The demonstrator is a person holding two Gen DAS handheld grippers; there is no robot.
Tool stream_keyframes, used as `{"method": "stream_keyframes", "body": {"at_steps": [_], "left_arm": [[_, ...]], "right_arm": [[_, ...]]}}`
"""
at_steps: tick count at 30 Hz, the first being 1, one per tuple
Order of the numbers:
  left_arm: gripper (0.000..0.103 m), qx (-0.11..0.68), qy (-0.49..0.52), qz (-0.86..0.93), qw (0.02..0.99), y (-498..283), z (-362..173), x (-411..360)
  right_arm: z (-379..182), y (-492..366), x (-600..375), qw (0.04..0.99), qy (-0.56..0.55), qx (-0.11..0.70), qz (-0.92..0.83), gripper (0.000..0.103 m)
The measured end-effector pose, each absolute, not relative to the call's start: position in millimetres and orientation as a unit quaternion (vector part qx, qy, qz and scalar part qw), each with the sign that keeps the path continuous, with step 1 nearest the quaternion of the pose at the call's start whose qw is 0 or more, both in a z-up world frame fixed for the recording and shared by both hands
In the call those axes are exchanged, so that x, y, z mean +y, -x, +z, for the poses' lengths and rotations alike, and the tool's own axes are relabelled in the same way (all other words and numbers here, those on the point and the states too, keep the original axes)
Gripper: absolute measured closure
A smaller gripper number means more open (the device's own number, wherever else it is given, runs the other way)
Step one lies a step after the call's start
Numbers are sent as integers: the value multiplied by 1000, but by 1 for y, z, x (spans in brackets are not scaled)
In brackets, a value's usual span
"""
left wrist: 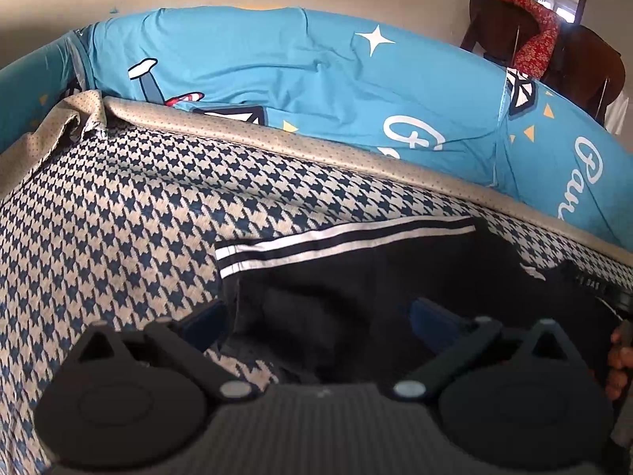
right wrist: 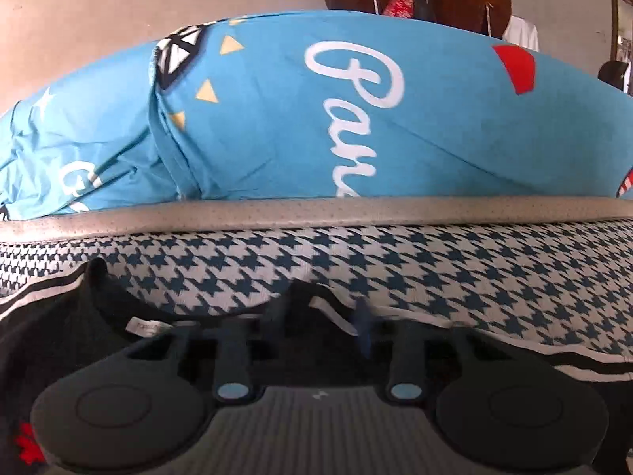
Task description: Fold clothes
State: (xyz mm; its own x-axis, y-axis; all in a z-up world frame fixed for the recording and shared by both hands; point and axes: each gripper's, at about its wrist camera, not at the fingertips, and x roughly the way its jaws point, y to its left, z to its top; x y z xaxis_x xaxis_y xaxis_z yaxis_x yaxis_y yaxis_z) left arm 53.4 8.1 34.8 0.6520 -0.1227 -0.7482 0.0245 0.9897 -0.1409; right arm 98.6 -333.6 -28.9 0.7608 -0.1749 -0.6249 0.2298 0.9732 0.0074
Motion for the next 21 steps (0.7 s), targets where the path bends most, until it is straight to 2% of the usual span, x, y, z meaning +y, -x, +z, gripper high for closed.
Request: {"method": "stream_keyframes", "body": {"at_steps": [4,9,12,16,21], "left_arm": [[0,417,63,-39,906,-54,34,10],[0,417,58,-33,906,-56,33,12],[0,419,61,-33,905,-57,33,14],[0,415,57,-30,907,-56,35,16],[0,417,56,-30,907,-56,35,18]], "right_arm": [[-25,-102,-335,939,-57,316,-120,94],[0,-100,-332,960,-88,229,-138,94],[3,-104,-323,960,-78,226,-148,92],[7,-99,-322,950,-63,242,-187,55],[22,-70,-339,946,-83,249,-189,52]]}}
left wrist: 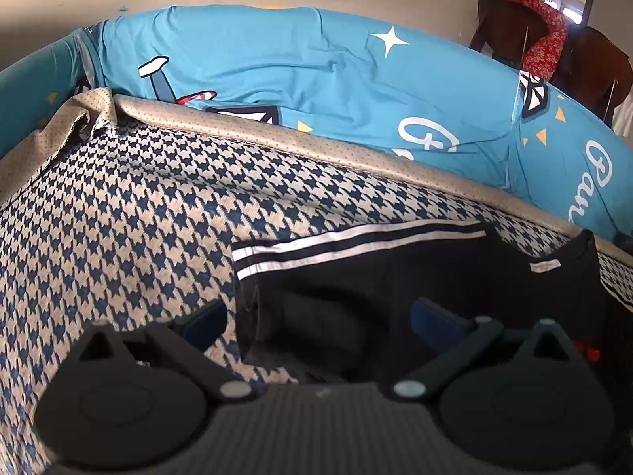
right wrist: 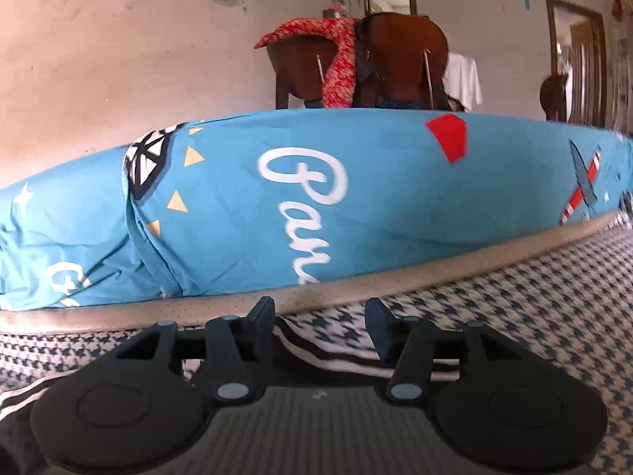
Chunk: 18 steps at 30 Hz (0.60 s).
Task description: Fold clothes
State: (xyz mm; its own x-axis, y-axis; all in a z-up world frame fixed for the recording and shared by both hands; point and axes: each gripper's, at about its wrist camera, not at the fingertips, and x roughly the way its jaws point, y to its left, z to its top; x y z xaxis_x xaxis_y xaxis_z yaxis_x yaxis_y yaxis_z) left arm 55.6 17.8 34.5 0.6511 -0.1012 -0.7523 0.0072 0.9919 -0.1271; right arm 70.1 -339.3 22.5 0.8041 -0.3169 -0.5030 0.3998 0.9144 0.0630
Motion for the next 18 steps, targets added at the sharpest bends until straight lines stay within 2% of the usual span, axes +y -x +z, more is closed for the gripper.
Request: {"method": "stream_keyframes", "body": {"at_steps": [18], "left_arm": [[0,407,49,-36,911,-50,38,10]], "right_arm": [[10,59,-456,874,-213,351,-260,49]]}}
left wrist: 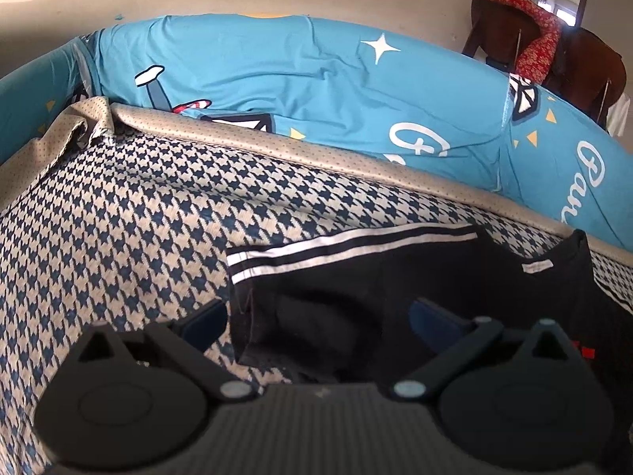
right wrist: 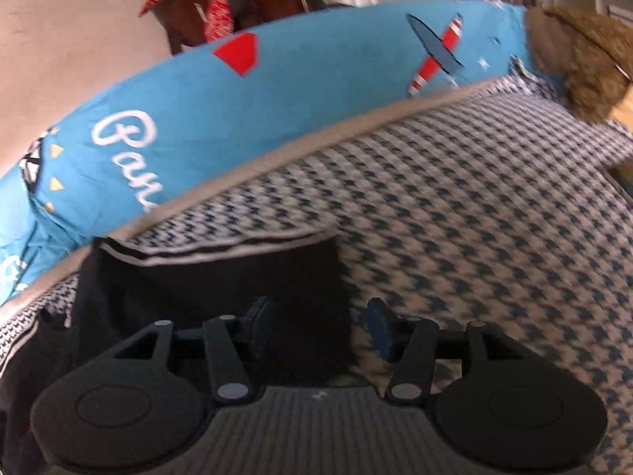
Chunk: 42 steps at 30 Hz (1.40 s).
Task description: Fold clothes
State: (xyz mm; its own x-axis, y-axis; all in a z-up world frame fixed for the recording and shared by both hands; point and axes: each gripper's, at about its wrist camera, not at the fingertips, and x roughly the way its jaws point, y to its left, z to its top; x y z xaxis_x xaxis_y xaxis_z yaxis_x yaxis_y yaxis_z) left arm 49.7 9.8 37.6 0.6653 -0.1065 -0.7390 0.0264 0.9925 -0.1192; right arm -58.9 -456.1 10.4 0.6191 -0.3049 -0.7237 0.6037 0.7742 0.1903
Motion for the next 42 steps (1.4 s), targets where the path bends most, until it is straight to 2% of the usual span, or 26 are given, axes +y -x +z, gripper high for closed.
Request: {"method": "stream_keyframes", "body": {"at_steps": [13,14,15,16,21,27,32,42], "left_arm": [[0,408,26,-48,911,-48,34,-13],[0,408,25,-48,911,-48,34,-14],[0,409,24,-48,911,-48,33,-14],[0,409,23,-47,911,-49,33,-14],[0,413,18,-45,909,-51,31,-14],[0,417,10,-47,908,-50,28,-13],[0,419,15,-72,905,-34,23,-7],[0,421,14,-99,902,19,21,-5]], "right_arm": [[-23,55,-468,843,-304,365,-252,50],[-24,53,-466,845,-299,363,-254,53],[-25,50,-464,847,-292,363,-254,67],[-25,48,-461,850,-285,364,-253,85],[-10,56,-450,857,-231,351,-297,94],[0,70,-453,855,-213,344,-324,94],[9,87,-460,849,-221,352,-326,77],[15,139,-418,869,-201,394,-224,70]]}}
